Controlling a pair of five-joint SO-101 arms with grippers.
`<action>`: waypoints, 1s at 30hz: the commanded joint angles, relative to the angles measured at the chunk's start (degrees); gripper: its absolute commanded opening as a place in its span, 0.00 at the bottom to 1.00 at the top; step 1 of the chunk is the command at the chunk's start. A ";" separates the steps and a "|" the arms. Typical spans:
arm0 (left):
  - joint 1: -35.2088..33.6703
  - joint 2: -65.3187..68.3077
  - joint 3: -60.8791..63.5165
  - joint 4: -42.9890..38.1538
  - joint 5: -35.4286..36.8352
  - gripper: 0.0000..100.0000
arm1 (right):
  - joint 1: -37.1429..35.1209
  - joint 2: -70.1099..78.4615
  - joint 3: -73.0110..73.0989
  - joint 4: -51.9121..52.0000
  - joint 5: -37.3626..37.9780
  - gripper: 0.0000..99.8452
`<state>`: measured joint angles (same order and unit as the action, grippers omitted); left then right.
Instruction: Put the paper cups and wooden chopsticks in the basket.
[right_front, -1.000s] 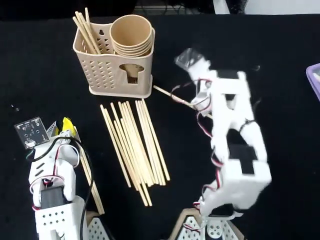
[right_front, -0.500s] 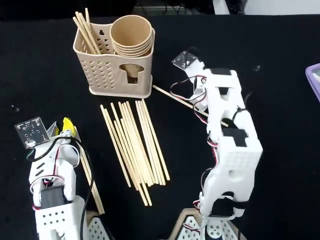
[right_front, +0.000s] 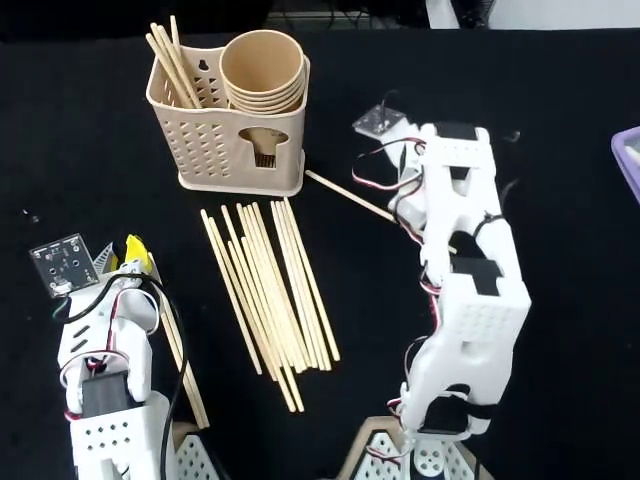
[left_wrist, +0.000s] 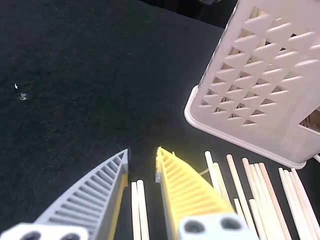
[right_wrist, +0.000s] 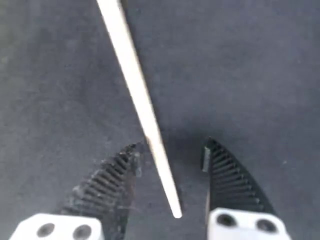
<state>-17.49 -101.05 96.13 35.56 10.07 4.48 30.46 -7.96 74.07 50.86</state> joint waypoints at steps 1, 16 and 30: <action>0.66 -0.79 1.27 -0.35 -0.09 0.10 | -3.25 -6.11 3.56 -0.62 3.69 0.19; 0.75 -0.79 1.27 -0.35 -0.09 0.10 | -2.20 -8.04 11.47 -3.96 5.01 0.02; 0.75 -0.79 1.27 -0.26 -0.09 0.10 | -1.05 -40.48 46.29 -1.85 -3.34 0.01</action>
<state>-17.49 -101.05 96.13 35.56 10.07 3.96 1.54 27.03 76.53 48.57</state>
